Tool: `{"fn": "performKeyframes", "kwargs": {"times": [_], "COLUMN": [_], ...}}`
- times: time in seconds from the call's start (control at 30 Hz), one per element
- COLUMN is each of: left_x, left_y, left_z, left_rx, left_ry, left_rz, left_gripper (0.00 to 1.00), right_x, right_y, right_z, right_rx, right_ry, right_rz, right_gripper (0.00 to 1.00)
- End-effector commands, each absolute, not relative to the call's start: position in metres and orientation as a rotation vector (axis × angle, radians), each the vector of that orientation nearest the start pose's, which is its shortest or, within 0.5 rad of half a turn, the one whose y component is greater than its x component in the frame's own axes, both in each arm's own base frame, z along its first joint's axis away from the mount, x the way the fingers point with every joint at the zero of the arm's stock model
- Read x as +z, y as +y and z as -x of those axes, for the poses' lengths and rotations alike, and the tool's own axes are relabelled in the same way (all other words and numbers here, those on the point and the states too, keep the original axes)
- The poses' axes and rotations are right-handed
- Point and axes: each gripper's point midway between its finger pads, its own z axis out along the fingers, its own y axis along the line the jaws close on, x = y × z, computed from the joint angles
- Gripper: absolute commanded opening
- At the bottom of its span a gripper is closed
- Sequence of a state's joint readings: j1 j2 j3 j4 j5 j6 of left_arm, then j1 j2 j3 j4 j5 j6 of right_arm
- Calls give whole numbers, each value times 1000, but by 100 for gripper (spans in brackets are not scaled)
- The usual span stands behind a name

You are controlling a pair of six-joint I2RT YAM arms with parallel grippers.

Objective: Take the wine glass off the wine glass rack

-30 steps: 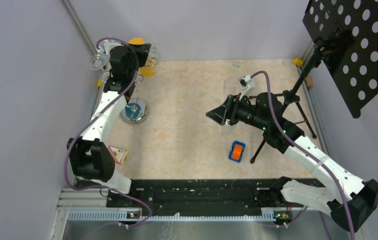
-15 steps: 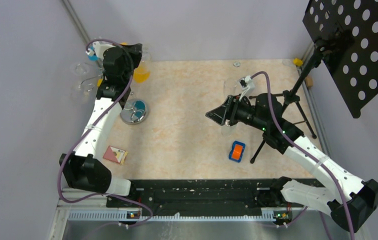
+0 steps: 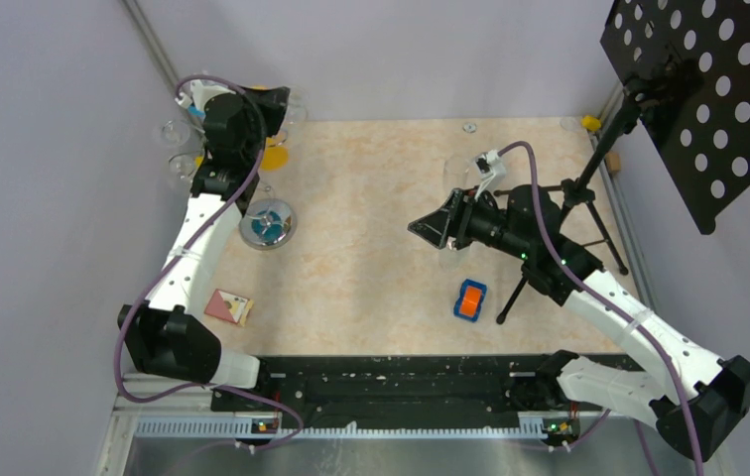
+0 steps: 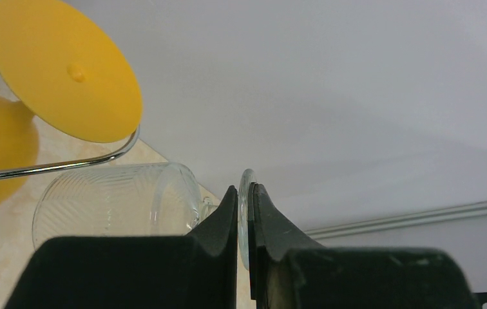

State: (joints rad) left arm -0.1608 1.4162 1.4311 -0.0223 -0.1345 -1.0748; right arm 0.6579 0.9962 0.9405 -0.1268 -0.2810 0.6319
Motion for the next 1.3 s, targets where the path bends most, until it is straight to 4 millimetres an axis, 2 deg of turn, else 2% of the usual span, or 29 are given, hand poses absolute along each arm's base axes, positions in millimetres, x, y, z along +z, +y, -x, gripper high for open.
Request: {"fn": "performKeyframes", "kwargs": {"times": [0.0, 0.37, 0.63, 0.7, 0.77, 0.9, 1.03, 1.13, 1.27], "left_x": [467, 471, 500, 506, 509, 523, 539, 554, 565], "left_y": [-102, -125, -142, -147, -156, -175, -191, -195, -199], "left_z": [-458, -443, -410, -395, -378, -343, -309, -286, -259], "left_rx": [-1006, -1232, -1416, -1463, -1535, -1764, -1986, -2084, -2158], "left_ry": [1301, 1306, 1273, 1274, 1281, 1250, 1249, 1210, 1161], "left_rz": [721, 722, 656, 639, 631, 607, 562, 532, 525], "left_gripper": [0, 0, 0, 0, 0, 0, 0, 0, 0], "right_x": [327, 331, 344, 351, 367, 402, 425, 440, 466], "right_y": [267, 260, 253, 253, 257, 273, 285, 293, 301], "right_z": [-232, -227, -230, -233, -235, -232, -233, -228, -209], "right_rx": [1173, 1178, 1170, 1189, 1247, 1431, 1546, 1602, 1732], "right_ry": [1805, 1785, 1734, 1699, 1627, 1461, 1341, 1254, 1099], "right_rz": [243, 202, 147, 118, 96, 100, 95, 102, 138], "right_gripper": [59, 59, 59, 60, 63, 68, 70, 72, 73]}}
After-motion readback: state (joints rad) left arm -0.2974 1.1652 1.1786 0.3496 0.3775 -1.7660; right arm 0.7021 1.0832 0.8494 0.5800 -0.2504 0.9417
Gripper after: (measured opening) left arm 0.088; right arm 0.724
